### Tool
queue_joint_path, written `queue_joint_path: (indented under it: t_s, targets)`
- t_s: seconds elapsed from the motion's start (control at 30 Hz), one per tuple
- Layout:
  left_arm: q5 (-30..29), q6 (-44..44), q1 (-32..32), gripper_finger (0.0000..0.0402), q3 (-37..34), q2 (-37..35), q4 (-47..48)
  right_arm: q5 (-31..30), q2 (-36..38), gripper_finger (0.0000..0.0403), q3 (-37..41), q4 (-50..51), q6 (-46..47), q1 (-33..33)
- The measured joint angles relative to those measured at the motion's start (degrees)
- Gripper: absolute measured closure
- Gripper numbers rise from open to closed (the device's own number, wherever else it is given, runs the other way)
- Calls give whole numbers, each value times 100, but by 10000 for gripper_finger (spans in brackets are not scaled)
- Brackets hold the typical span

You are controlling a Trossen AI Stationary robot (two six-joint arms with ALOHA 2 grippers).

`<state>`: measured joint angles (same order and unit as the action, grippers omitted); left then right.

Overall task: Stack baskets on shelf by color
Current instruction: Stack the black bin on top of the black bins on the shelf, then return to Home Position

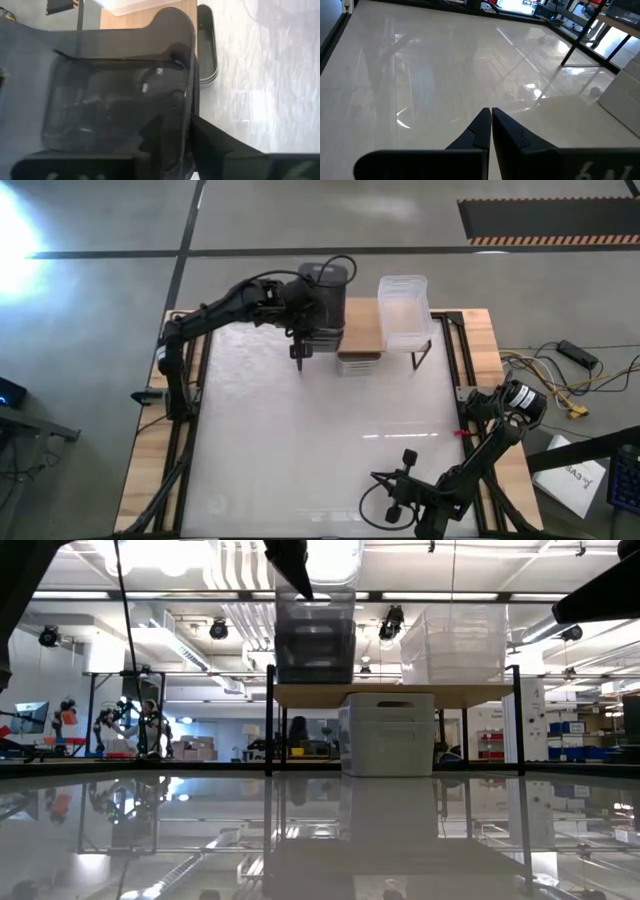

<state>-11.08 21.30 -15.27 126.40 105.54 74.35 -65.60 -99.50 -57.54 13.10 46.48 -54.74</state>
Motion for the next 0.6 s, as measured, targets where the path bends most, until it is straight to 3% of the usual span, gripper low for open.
queue_joint_path:
  t_s: [0.23, 0.6]
  targets:
    - [-4, -13, 0, 285, 12, -36, -17, 0, 0, 394, 0, 0, 0, 0]
    - [-6, -210, 77, 279, 24, -420, -16, -31, -2, 394, 0, 6, 12, -38]
